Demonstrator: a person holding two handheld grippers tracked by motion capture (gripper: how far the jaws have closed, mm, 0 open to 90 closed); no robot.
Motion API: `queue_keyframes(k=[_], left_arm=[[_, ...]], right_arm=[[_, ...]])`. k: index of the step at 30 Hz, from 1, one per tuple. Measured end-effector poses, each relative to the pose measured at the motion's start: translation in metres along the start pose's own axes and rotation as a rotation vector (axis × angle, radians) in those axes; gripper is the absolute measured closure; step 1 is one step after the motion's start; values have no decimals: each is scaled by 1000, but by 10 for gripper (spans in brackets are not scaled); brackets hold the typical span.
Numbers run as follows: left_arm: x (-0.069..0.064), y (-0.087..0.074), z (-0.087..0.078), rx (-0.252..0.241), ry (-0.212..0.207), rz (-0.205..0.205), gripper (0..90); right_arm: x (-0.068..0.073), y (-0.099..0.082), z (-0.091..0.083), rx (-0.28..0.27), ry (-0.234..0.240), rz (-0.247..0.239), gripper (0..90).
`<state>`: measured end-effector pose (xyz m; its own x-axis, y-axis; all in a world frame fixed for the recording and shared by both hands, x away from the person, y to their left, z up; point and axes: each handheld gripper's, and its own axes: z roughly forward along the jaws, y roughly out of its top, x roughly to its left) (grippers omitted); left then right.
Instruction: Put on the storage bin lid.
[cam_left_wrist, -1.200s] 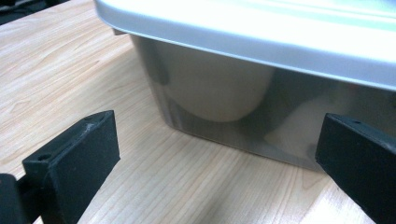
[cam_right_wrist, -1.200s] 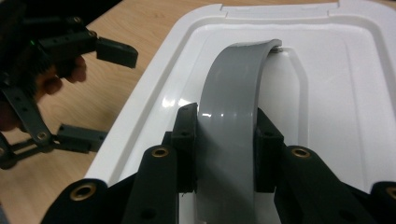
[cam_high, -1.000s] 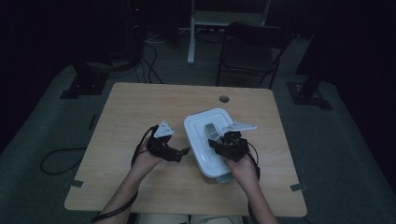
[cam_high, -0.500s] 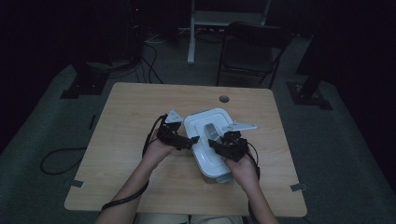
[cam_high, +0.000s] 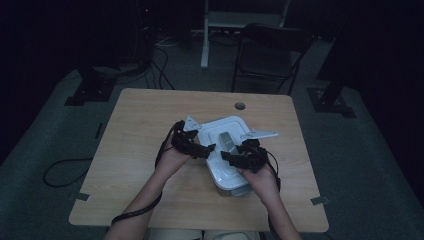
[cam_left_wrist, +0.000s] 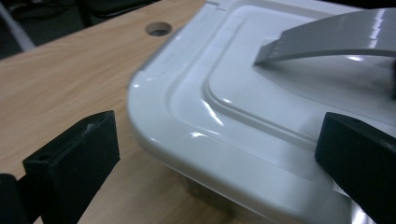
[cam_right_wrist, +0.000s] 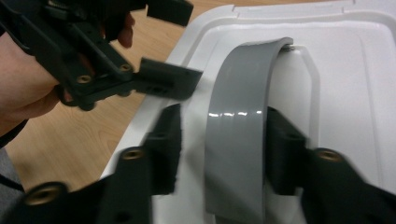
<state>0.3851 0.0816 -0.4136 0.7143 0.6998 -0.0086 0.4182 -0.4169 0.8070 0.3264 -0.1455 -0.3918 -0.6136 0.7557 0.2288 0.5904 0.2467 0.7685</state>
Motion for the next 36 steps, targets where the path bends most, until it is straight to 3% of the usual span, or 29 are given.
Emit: queue_keyframes(k=[3, 6, 8, 11, 14, 18, 21, 25, 28, 36], left_arm=[[3, 2, -2, 2, -8, 7, 5], [7, 5, -10, -43, -4, -13, 5], [9, 7, -19, -91, 16, -20, 5], [14, 7, -27, -114, 34, -13, 5], [18, 5, -32, -119, 42, -13, 5], [22, 1, -32, -119, 43, -13, 5], [24, -4, -30, -110, 44, -15, 4], [29, -12, -28, -107, 45, -37, 4], [31, -18, -25, -100, 40, -49, 5], [36, -33, -20, -85, 48, -68, 4]], right_arm=[[1, 6, -13, -53, 40, 5, 407], [-6, 11, -24, -96, 37, 13, 358], [-11, 13, -29, -105, 13, 20, 323], [-23, 15, -36, -120, -41, 14, 252], [-39, 14, -40, -142, -66, 44, 142], [-57, 10, -38, -131, -140, 1, 138], [-72, 6, -38, -155, -145, 27, 138], [-90, 2, -41, -195, -190, 43, 136], [-106, -2, -42, -206, -213, 82, 136], [-141, -26, -28, -160, -286, 114, 133]])
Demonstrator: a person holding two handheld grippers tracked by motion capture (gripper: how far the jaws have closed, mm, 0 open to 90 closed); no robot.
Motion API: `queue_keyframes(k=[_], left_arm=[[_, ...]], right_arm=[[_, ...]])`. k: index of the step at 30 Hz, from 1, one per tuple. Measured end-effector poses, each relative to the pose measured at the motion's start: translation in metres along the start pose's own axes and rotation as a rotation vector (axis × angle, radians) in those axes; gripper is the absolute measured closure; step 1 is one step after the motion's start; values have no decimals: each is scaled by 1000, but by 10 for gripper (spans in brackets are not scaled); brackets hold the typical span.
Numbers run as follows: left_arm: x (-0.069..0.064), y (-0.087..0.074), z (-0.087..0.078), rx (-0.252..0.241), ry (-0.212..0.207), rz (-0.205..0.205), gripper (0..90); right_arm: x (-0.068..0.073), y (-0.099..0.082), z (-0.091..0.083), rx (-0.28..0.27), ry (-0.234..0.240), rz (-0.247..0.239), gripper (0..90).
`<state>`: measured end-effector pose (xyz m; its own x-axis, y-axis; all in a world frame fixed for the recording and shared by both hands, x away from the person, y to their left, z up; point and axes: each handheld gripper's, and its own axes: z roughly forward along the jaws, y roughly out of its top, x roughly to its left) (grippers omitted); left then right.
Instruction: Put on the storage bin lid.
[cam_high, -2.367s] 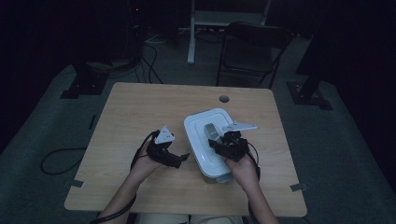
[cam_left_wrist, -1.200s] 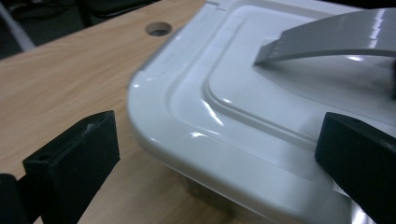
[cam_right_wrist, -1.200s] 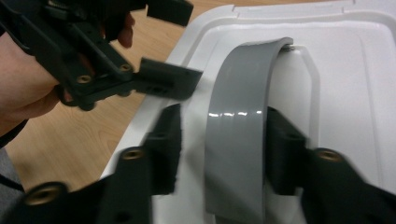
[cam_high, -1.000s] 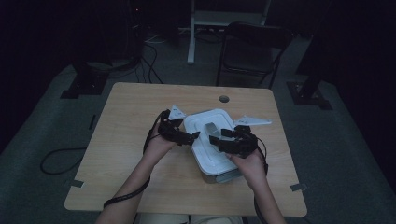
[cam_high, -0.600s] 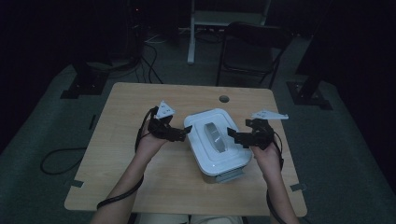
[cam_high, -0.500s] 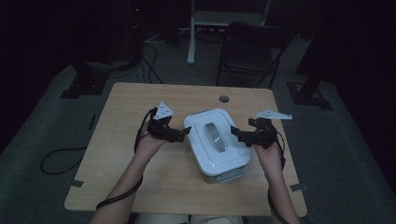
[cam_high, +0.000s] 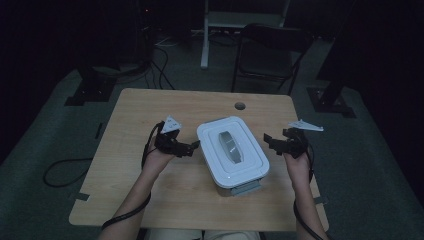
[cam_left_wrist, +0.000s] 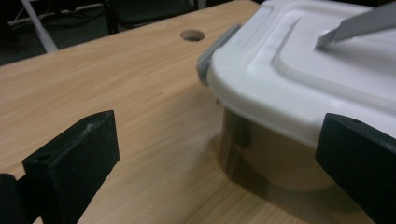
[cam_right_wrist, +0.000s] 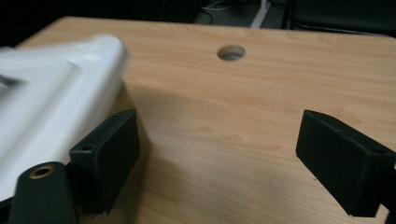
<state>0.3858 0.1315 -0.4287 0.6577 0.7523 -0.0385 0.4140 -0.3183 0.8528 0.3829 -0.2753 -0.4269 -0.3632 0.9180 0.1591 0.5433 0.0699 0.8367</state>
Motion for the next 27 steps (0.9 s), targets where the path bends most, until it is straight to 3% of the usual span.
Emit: queue_keyframes(k=[7, 12, 18, 21, 27], left_arm=[[4, -17, 9, 23, -13, -32, 4], [3, -24, 16, 45, -12, -26, 4], [0, -33, 30, 78, -29, -31, 5], [-1, -37, 36, 90, -39, -31, 5], [-3, -37, 40, 101, -38, -20, 5]], right_arm=[[-14, -33, 20, 12, -18, 19, 133], [-16, -54, 32, 54, -9, 50, 133], [-10, -72, 44, 83, 16, 59, 133], [-4, -75, 47, 98, 18, 30, 133], [10, -77, 47, 90, 74, -5, 159]])
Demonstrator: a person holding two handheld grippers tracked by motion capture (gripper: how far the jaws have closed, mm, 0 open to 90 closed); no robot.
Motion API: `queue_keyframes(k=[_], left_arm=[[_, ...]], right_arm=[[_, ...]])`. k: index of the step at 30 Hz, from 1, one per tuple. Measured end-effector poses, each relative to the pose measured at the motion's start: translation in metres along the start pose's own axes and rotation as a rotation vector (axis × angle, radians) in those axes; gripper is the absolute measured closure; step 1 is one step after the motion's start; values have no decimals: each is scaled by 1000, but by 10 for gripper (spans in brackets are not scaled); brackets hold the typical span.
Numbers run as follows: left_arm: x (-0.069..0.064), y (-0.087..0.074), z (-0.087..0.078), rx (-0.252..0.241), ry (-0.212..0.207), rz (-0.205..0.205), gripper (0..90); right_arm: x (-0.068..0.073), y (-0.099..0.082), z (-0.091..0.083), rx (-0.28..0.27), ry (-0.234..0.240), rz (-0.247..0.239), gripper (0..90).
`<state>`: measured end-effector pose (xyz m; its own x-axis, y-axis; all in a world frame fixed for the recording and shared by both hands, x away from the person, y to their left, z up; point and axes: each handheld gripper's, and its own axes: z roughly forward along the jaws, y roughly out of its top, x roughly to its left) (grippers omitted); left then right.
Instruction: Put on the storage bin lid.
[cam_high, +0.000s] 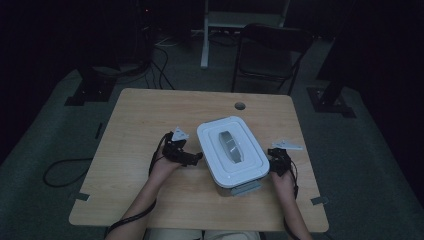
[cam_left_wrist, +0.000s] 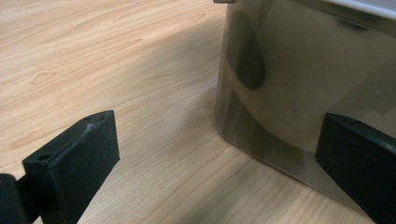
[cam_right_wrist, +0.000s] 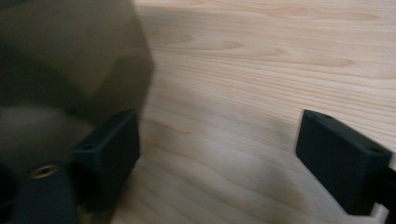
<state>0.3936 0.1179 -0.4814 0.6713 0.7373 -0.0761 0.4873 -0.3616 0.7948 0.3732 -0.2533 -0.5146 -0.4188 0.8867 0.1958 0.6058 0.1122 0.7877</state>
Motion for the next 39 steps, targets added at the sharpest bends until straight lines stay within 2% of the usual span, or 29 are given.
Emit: queue_keyframes(k=[4, 7, 12, 17, 21, 24, 27, 29, 31, 35, 39], left_arm=[[1, 0, 0, 5, 3, 2, 5], [6, -1, -1, 7, 22, -2, 5], [12, -4, -4, 19, 30, 0, 5], [20, -10, -9, 25, 45, -9, 5], [24, -13, -14, 33, 52, -8, 5], [28, -15, -17, 29, 42, -16, 5], [32, -15, -22, 22, 36, -19, 5], [36, -15, -28, 10, 47, -26, 5], [40, -14, -35, 0, 56, -34, 5], [47, -9, -54, -52, 71, -54, 5], [45, 2, -70, -110, 70, -52, 5]], right_arm=[[1, -3, 0, 2, 17, 26, 159], [9, -4, 2, 16, 54, 8, 161], [27, -4, 3, 20, 17, -29, 162], [37, -6, 9, 23, 65, -17, 162], [44, -3, 13, 21, 63, -21, 162], [50, -1, 16, 23, 58, -39, 161], [48, 2, 16, 35, 62, -23, 124], [45, 5, 12, 14, 54, -6, 124], [42, 11, 6, -10, 20, -9, 124], [35, 29, -14, -74, -6, 7, 124], [37, 53, -37, -154, 7, 7, 125]])
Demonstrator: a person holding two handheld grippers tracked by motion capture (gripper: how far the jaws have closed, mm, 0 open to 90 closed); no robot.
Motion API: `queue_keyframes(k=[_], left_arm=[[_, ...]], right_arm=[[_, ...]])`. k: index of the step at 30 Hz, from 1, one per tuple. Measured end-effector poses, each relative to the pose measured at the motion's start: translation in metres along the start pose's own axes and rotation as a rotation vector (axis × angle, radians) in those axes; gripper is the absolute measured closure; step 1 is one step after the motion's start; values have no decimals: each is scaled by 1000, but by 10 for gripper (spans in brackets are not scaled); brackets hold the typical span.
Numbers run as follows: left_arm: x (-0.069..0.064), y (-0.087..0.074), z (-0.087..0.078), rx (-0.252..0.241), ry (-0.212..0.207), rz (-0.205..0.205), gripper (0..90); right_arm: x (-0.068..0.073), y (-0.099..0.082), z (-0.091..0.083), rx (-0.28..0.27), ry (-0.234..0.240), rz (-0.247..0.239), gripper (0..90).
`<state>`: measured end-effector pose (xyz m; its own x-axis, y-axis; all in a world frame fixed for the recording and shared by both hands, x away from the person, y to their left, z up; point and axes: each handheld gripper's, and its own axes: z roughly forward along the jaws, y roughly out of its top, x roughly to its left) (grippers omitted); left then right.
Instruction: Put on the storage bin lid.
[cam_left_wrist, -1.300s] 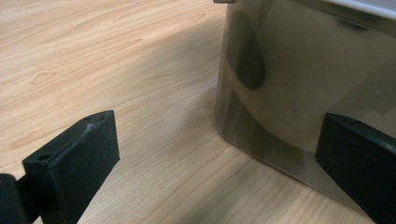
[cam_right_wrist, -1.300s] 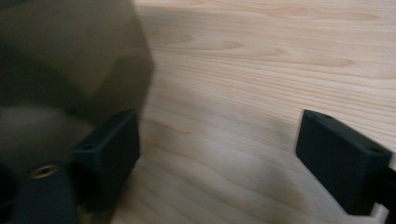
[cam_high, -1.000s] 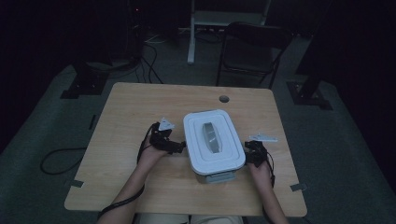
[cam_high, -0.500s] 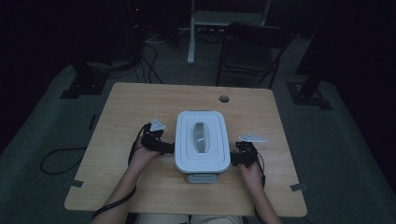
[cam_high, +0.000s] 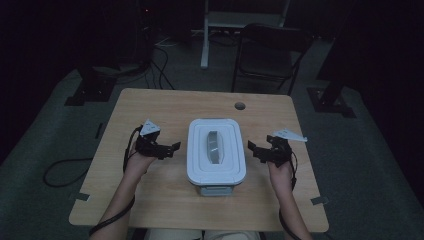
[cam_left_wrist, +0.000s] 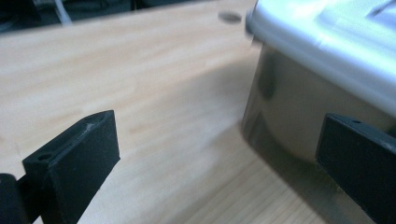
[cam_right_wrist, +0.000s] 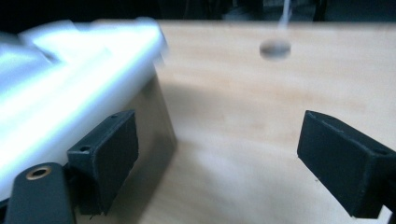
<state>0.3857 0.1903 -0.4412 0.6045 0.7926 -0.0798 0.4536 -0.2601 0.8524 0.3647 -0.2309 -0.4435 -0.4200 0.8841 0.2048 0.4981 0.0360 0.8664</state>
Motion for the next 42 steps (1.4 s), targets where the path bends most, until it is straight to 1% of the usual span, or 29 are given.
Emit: queue_keyframes(k=[2, 4, 5, 7, 8, 9, 11, 12, 14, 15, 16, 17, 19, 21, 23, 24, 25, 27, 29, 30, 32, 33, 34, 36, 37, 38, 40, 41, 42], left_arm=[[-5, 8, -4, -20, 2, 15, 5], [-10, 15, -7, -35, -8, 28, 5], [-13, 18, -7, -45, -13, 32, 5], [-18, 24, -8, -51, -31, 45, 5], [-21, 26, -8, -56, -41, 46, 5], [-25, 29, -7, -51, -50, 58, 5], [-32, 32, -5, -36, -67, 74, 5], [-36, 32, -3, -35, -70, 89, 5], [-41, 33, -1, -11, -71, 106, 5], [-43, 32, 2, -15, -73, 109, 5], [-44, 32, 4, 0, -80, 108, 5], [-46, 31, 6, 3, -84, 111, 5], [-48, 30, 9, 21, -90, 110, 5], [-48, 30, 10, 23, -104, 108, 5], [-50, 31, 10, 29, -104, 114, 5], [-50, 31, 10, 34, -112, 118, 5], [-51, 31, 10, 35, -112, 124, 5], [-52, 31, 11, 54, -120, 129, 13], [-53, 30, 13, 65, -113, 126, 18], [-53, 29, 13, 70, -105, 128, 18], [-53, 26, 14, 59, -104, 103, 18], [-54, 26, 14, 58, -97, 105, 18], [-55, 26, 14, 51, -83, 113, 18], [-55, 26, 14, 49, -73, 109, 18], [-54, 26, 15, 44, -72, 109, 18], [-54, 26, 16, 48, -79, 94, 18], [-55, 27, 15, 39, -67, 106, 18], [-55, 28, 16, 51, -66, 106, 18], [-56, 30, 15, 54, -63, 115, 18]], right_arm=[[7, 12, -7, -33, 19, -15, 125], [16, 21, -11, -42, 33, -41, 125], [21, 25, -11, -33, 48, -50, 124], [30, 28, -10, -31, 60, -73, 124], [34, 29, -8, -21, 79, -80, 124], [37, 30, -6, -9, 87, -85, 124], [42, 29, -2, -2, 83, -99, 124], [44, 28, 0, 6, 93, -99, 124], [45, 26, 3, 10, 86, -106, 124], [46, 25, 4, 16, 89, -106, 124], [46, 24, 5, 21, 91, -111, 124], [46, 23, 6, 30, 82, -113, 124], [46, 21, 9, 50, 84, -117, 123], [47, 20, 9, 55, 89, -116, 122], [48, 20, 9, 60, 81, -133, 108], [47, 21, 9, 63, 79, -134, 109], [47, 21, 9, 74, 87, -130, 109], [48, 20, 11, 89, 80, -140, 110], [50, 17, 11, 87, 52, -160, 111], [50, 16, 11, 83, 53, -153, 111], [46, 12, 13, 80, 78, -105, 112], [45, 12, 13, 79, 81, -101, 112], [46, 12, 12, 81, 75, -113, 112], [52, 15, 12, 88, 43, -155, 113], [52, 16, 12, 92, 40, -153, 113], [52, 15, 12, 89, 41, -151, 113], [51, 14, 12, 86, 44, -137, 113], [52, 14, 11, 80, 35, -148, 113], [53, 15, 11, 83, 28, -152, 113]])
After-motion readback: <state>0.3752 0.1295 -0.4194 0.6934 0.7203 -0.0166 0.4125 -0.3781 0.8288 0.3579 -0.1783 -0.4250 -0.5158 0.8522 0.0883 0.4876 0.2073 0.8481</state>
